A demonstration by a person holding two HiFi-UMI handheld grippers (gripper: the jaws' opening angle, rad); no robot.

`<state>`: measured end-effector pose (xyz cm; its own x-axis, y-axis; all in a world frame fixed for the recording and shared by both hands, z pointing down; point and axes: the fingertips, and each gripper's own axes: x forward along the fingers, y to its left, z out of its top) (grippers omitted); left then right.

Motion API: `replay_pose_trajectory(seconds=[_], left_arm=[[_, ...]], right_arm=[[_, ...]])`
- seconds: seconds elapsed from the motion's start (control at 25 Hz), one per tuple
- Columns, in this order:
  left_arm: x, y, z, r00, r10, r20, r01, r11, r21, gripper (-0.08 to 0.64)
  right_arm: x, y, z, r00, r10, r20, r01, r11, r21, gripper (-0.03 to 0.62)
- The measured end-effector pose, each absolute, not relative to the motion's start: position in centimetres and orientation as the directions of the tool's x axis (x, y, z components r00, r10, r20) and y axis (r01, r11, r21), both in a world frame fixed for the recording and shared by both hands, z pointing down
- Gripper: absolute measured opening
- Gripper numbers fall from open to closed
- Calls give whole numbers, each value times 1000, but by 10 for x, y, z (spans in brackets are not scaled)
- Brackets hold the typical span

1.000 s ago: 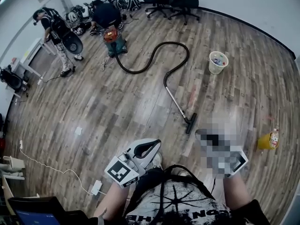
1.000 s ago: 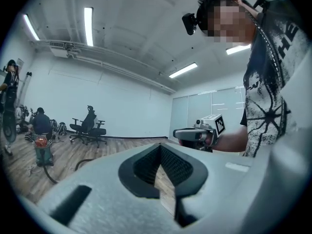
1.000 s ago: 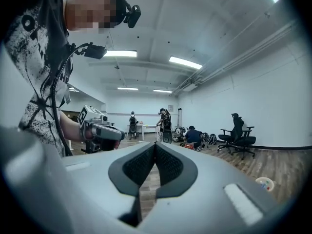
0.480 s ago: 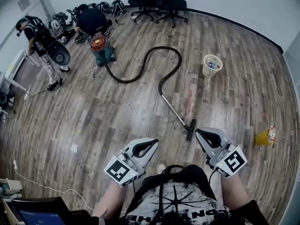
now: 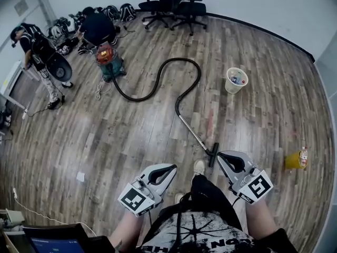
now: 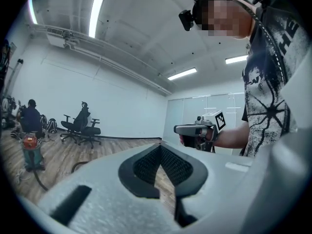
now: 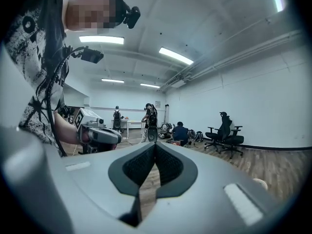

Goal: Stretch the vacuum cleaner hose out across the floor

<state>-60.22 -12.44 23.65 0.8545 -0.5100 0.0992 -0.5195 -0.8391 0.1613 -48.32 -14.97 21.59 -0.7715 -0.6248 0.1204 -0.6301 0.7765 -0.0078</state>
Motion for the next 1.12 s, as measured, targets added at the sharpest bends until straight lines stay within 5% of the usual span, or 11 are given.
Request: replay_pose_trajectory(seconds=[0.64, 1.12], left_arm=[[-532, -313, 219, 807, -571, 150, -588, -799, 123, -2], [-485, -400, 237, 816, -546, 190, -574, -805, 152, -3]], right_arm=[[-437, -347, 206, -829, -559, 5, -559, 829, -26, 5], [-390, -428, 240, -821, -566, 79, -571, 818, -71, 5]])
